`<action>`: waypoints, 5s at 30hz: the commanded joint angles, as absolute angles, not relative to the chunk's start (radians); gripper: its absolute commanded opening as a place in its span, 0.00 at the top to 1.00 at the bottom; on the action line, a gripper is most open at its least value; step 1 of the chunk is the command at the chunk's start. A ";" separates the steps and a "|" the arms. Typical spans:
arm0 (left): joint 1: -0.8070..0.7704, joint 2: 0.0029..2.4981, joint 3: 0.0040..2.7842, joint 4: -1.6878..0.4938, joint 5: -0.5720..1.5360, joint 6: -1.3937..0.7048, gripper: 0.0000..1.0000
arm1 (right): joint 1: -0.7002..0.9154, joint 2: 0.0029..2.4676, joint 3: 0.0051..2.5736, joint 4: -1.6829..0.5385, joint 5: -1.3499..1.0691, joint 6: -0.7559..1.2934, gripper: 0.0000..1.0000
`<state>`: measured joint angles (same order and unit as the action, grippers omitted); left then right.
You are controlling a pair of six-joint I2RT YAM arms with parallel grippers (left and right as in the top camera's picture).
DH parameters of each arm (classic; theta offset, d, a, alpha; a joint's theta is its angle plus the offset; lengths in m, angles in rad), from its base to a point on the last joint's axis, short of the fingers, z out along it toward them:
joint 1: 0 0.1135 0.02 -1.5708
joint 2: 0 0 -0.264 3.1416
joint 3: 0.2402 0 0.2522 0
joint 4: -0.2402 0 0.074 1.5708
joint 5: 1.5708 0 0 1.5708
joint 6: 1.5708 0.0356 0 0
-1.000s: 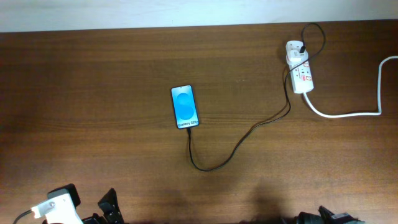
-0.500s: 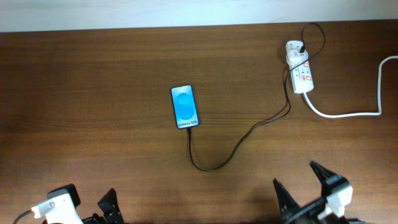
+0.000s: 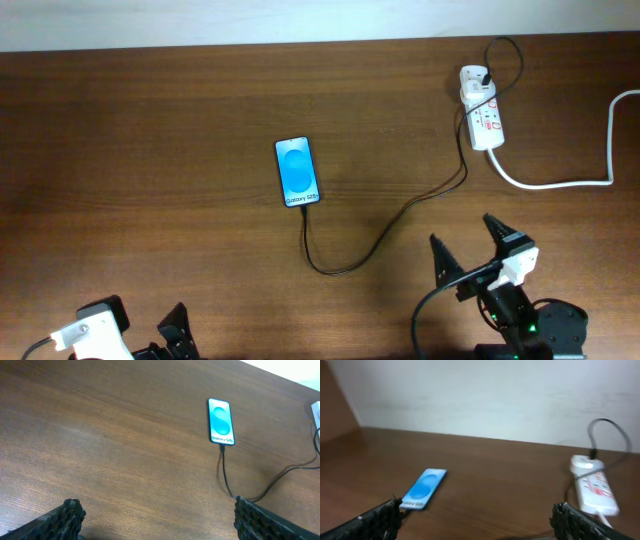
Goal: Plug charger to phone and switch on socket
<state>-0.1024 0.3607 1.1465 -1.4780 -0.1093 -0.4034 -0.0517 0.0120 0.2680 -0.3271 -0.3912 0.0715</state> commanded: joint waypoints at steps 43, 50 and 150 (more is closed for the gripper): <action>-0.102 0.358 1.147 -1.478 -0.120 -0.392 0.01 | -0.047 0.005 0.006 -0.075 -0.047 0.158 0.02; -0.102 0.358 1.147 -1.478 -0.120 -0.391 0.01 | -0.047 0.005 0.006 -0.075 -0.048 0.083 0.02; -0.128 0.043 0.345 -0.432 -0.093 -0.237 0.01 | -0.047 0.006 0.006 -0.075 -0.048 0.083 0.02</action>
<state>-0.1322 0.0933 0.4587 -0.5167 -0.1230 -0.3069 -0.0433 0.0120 0.0109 -0.0685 -0.0597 0.0830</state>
